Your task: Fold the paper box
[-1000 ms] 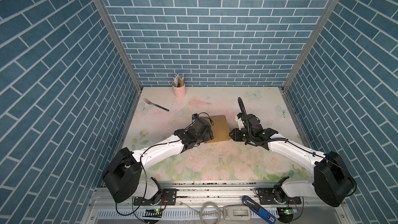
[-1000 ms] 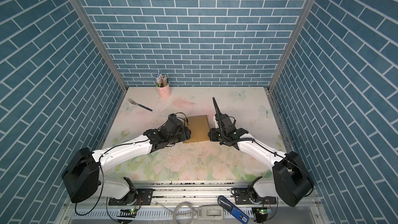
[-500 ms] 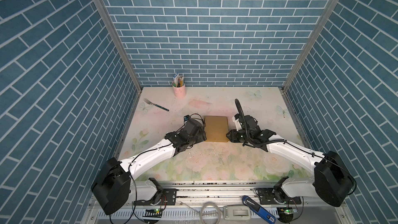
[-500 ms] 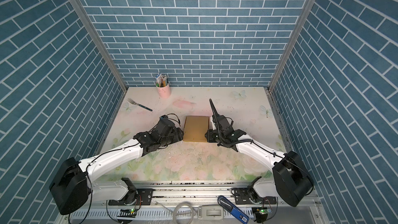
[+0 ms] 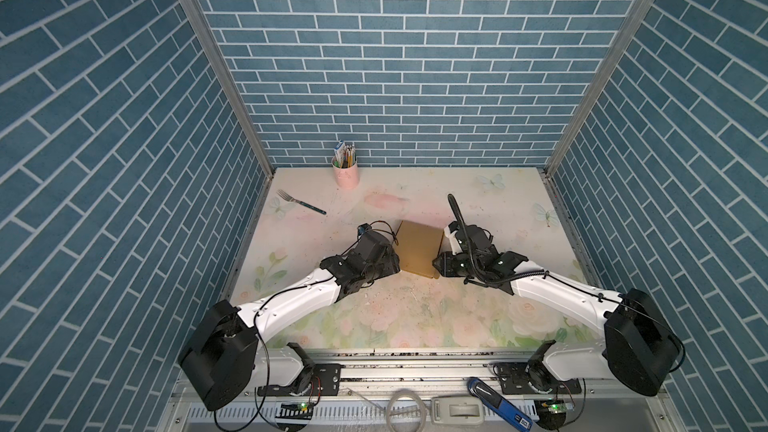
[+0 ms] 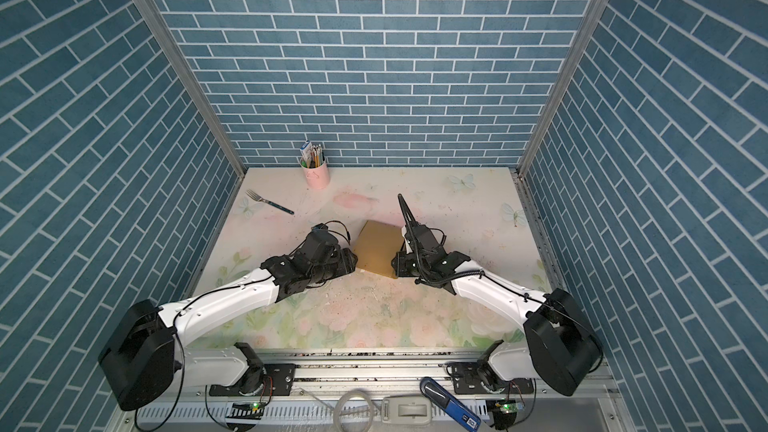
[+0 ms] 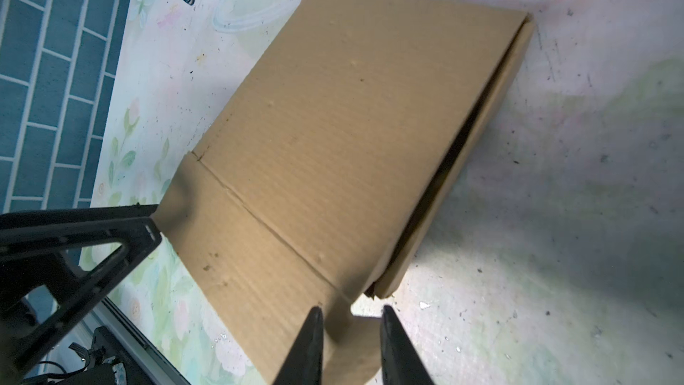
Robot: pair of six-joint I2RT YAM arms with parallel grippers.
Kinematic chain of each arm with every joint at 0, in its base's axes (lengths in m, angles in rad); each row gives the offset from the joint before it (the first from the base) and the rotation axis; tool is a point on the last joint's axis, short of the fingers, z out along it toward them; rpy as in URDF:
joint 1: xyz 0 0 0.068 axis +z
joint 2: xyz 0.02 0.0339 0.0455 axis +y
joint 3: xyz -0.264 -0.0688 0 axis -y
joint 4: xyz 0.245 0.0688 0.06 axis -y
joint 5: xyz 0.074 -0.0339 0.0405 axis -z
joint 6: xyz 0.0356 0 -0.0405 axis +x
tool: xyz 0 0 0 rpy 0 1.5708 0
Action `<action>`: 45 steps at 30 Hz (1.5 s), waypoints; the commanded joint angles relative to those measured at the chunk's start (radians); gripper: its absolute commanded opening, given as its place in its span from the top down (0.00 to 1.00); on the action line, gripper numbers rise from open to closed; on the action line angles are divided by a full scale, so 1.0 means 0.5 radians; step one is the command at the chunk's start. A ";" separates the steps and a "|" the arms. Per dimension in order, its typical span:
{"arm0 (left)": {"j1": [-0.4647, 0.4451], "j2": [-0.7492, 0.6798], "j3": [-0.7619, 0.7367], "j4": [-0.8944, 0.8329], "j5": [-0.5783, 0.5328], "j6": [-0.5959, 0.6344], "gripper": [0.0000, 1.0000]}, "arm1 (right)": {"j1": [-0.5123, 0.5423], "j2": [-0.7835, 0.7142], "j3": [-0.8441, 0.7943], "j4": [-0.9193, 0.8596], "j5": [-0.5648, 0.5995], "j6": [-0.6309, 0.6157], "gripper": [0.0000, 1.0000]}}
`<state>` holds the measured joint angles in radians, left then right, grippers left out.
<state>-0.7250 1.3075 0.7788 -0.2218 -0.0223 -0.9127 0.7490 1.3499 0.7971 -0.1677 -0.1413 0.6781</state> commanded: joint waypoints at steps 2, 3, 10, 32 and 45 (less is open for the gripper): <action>0.005 0.068 -0.004 0.109 0.072 0.053 0.33 | 0.011 -0.066 -0.035 0.006 0.066 0.083 0.71; 0.002 0.082 -0.007 0.134 0.094 0.052 0.34 | 0.011 -0.075 -0.039 0.003 0.074 0.083 0.71; -0.062 0.145 0.032 0.150 0.109 0.086 0.37 | 0.011 -0.125 -0.051 -0.041 0.096 0.080 0.71; 0.012 -0.002 0.267 -0.329 -0.047 0.442 0.36 | 0.011 -0.270 -0.219 0.016 0.157 0.279 0.67; 0.157 0.337 0.402 -0.205 0.061 0.560 0.35 | 0.009 -0.187 -0.273 0.228 0.178 0.511 0.65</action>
<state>-0.6643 1.4467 0.9447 -0.3317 -0.0013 -0.6655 0.7509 1.2465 0.6731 -0.0868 -0.0727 0.8761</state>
